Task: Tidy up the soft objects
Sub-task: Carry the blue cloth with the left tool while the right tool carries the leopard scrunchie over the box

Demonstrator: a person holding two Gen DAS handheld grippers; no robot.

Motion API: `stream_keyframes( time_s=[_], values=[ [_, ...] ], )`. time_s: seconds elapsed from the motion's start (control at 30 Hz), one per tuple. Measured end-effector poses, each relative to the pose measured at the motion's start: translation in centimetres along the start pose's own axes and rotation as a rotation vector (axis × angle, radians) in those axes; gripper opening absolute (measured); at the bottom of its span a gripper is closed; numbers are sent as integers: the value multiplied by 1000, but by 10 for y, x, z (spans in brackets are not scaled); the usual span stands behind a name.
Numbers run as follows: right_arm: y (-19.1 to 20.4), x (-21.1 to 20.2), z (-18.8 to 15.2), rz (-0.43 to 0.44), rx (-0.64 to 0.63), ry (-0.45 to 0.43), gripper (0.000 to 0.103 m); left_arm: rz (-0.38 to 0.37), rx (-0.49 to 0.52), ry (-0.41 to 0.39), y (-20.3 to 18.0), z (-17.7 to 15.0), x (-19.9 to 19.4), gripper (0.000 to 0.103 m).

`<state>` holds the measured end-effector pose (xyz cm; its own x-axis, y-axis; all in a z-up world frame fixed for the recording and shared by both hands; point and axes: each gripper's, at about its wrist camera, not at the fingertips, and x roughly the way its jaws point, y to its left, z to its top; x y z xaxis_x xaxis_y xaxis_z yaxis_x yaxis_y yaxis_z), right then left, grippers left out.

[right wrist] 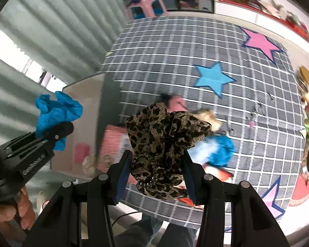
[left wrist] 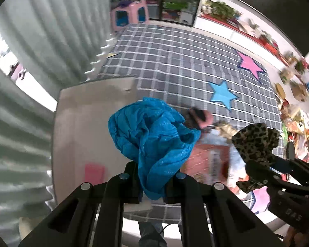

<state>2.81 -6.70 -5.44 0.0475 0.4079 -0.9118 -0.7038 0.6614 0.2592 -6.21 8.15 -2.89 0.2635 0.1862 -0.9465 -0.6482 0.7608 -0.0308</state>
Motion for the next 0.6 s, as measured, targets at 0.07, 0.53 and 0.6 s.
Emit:
stream_keyframes(
  time_s=[0.07,0.53,0.6],
  values=[
    [18,1,0,12,-32,1,49,14,-36,1,18,-6,-1,14],
    [118,27,5,58,-231,54,49,79,-204,21,104,-37,1,14],
    [129,32,7,59,-252,62,49,85,-215,21,111,-38,1,14]
  ],
)
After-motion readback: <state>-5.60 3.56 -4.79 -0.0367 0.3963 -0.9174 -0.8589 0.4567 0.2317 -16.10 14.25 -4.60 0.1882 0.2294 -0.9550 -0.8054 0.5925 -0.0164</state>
